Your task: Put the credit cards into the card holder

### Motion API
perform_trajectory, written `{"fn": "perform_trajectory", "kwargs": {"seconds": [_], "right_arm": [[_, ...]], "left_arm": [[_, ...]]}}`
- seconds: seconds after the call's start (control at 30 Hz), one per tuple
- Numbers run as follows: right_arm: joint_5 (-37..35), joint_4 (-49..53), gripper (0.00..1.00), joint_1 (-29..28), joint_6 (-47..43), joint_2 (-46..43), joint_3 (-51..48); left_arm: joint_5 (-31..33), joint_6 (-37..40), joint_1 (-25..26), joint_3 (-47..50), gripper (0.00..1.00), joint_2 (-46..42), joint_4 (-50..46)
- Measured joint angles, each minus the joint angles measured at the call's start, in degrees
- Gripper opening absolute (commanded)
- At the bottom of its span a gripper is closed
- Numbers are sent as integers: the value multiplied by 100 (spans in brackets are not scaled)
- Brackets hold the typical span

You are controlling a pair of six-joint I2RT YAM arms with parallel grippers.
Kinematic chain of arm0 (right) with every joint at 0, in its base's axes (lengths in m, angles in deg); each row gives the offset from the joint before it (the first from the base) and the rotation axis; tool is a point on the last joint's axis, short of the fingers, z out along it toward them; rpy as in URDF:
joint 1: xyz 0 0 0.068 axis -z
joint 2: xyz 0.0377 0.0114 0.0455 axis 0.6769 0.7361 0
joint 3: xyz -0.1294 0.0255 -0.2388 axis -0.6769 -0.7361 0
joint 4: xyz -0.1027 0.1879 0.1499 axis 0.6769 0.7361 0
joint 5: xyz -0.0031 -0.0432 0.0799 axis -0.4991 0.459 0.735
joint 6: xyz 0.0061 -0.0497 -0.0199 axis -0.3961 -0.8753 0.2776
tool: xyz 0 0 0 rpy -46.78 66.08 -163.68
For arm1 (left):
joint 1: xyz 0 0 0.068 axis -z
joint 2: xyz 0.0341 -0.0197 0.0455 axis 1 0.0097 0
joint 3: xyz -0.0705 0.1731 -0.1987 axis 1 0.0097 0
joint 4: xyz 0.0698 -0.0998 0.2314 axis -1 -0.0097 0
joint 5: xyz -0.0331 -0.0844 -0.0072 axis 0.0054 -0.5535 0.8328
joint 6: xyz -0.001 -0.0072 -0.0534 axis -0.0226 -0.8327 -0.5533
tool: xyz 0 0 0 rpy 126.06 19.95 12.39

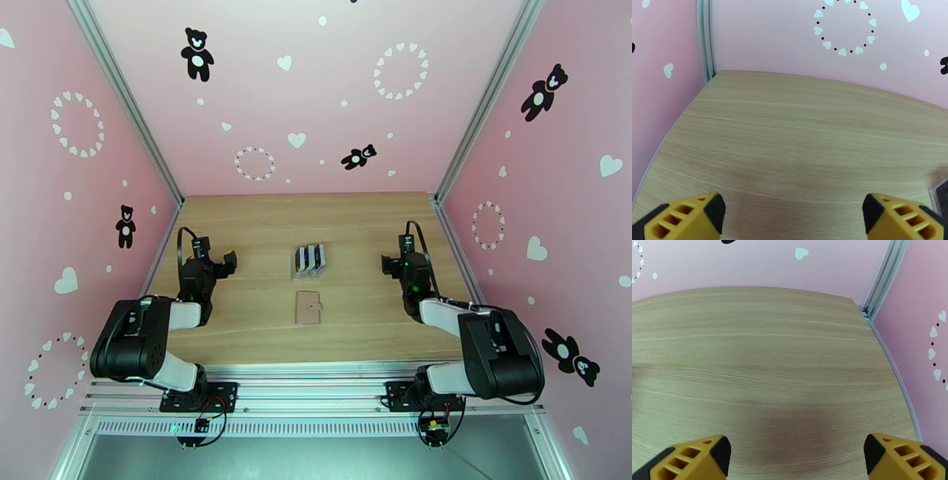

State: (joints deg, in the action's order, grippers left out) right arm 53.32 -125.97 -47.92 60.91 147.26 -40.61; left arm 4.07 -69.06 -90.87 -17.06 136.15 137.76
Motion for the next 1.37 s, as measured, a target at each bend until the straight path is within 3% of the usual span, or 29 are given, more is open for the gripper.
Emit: {"fn": "perform_trajectory", "kwargs": {"seconds": [0.47,1.37], "right_arm": [[299,-372,99,90,50,446,2],[409,-468,99,90,55,474,-7]], "left_arm": [[0,20,0,0,98,0,2],[0,39,0,0,98,0,0]]}}
